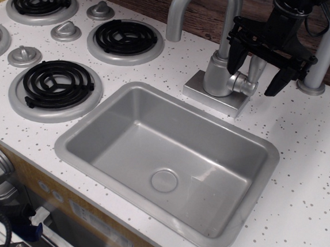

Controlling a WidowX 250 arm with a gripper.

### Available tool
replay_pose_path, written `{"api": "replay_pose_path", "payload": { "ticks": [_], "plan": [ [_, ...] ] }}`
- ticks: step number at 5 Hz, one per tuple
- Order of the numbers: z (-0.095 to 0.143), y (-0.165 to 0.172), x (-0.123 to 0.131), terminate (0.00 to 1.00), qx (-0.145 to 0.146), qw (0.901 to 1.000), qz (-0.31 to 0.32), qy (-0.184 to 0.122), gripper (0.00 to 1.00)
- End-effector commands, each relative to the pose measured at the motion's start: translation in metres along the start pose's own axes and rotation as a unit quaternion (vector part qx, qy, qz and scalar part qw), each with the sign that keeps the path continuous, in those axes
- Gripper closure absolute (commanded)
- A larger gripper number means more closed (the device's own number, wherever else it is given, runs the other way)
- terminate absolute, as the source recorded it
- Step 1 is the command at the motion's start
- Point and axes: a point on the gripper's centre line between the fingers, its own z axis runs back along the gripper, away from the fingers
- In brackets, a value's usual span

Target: Lever vertical to front

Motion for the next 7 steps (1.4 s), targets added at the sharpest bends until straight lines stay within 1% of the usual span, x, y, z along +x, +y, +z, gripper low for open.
{"api": "replay_pose_path", "payload": {
  "ticks": [1, 2, 3, 4, 5, 6, 7],
  "plan": [
    [0.000, 0.000, 0.000, 0.00, 0.000, 1.0000, 0.000, 0.000, 0.00],
    [0.016, 0.007, 0.011, 0.00, 0.008, 0.9991, -0.009, -0.040, 0.00],
    [0.030, 0.013, 0.024, 0.00, 0.033, 0.9974, -0.021, -0.060, 0.00],
    [0.046, 0.018, 0.037, 0.00, 0.045, 0.9959, -0.038, -0.069, 0.00],
    [0.044, 0.019, 0.050, 0.00, 0.033, 0.9958, -0.055, -0.065, 0.00],
    [0.033, 0.016, 0.053, 0.00, 0.019, 0.9957, -0.057, -0.070, 0.00],
    [0.024, 0.016, 0.058, 0.00, 0.008, 0.9957, -0.064, -0.066, 0.00]
  ]
}}
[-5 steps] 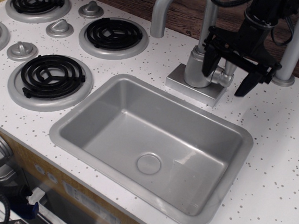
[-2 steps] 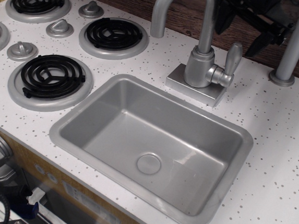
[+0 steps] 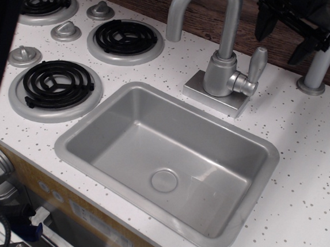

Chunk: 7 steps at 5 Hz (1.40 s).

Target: Lever vertical to front

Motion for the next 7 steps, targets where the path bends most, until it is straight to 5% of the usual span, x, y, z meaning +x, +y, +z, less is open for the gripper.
{"api": "replay_pose_path", "payload": {
  "ticks": [1, 2, 3, 6, 7],
  "plan": [
    [0.000, 0.023, 0.007, 0.00, 0.004, 0.9996, 0.024, -0.014, 0.00],
    [-0.001, 0.028, 0.000, 0.00, 0.021, 0.9987, 0.038, -0.025, 0.00],
    [0.001, 0.030, -0.008, 0.00, 0.033, 0.9979, 0.049, -0.027, 1.00],
    [0.013, 0.030, -0.049, 0.00, 0.044, 0.9945, 0.096, 0.005, 1.00],
    [0.003, 0.030, -0.061, 0.00, 0.020, 0.9946, 0.096, 0.034, 1.00]
  ]
}}
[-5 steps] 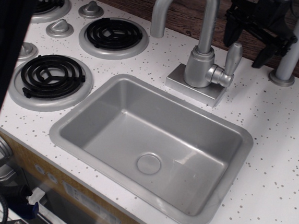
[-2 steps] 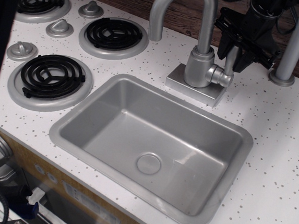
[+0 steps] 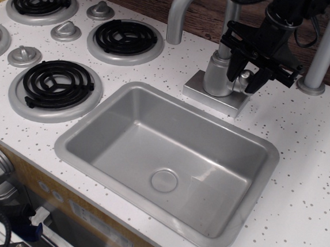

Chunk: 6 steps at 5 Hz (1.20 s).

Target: Lever vertical to front

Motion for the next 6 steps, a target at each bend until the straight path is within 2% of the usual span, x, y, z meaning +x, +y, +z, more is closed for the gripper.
{"api": "replay_pose_path", "payload": {
  "ticks": [1, 3, 4, 5, 6],
  "plan": [
    [0.007, 0.018, 0.001, 0.00, -0.037, 0.9991, 0.017, -0.010, 1.00],
    [-0.018, 0.012, 0.007, 0.00, -0.066, 0.9978, 0.006, -0.008, 1.00],
    [-0.022, 0.010, 0.005, 0.00, -0.070, 0.9974, 0.010, -0.010, 1.00],
    [-0.011, 0.010, 0.000, 0.00, -0.063, 0.9978, 0.013, -0.015, 0.00],
    [0.017, 0.013, -0.014, 0.00, -0.033, 0.9989, 0.029, -0.018, 0.00]
  ]
}}
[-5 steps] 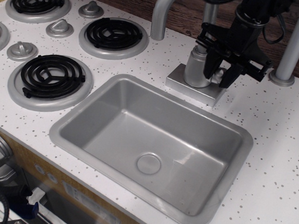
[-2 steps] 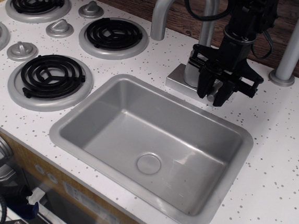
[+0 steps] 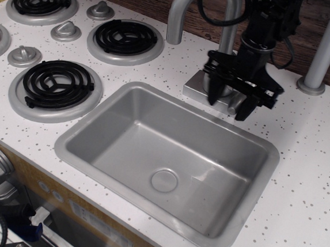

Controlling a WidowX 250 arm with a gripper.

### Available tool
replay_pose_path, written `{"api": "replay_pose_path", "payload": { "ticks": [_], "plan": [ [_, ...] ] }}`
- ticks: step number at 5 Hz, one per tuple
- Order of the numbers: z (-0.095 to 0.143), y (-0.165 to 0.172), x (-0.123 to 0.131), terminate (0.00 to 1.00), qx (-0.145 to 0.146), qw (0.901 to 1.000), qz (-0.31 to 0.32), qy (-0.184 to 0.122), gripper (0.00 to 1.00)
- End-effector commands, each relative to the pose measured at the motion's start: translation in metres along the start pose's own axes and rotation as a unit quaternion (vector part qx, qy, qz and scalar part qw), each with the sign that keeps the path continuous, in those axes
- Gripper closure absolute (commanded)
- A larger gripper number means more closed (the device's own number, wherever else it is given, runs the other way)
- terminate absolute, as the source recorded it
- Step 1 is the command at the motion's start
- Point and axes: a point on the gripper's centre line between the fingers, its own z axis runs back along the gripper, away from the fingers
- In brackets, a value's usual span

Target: Lever vertical to front

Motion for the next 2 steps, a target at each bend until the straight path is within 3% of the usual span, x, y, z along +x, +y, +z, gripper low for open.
{"api": "replay_pose_path", "payload": {
  "ticks": [1, 2],
  "plan": [
    [0.0594, 0.0119, -0.0060, 0.00, 0.022, 0.9986, 0.020, -0.045, 0.00],
    [0.0616, 0.0101, -0.0094, 1.00, 0.023, 0.9986, 0.025, -0.040, 0.00]
  ]
}}
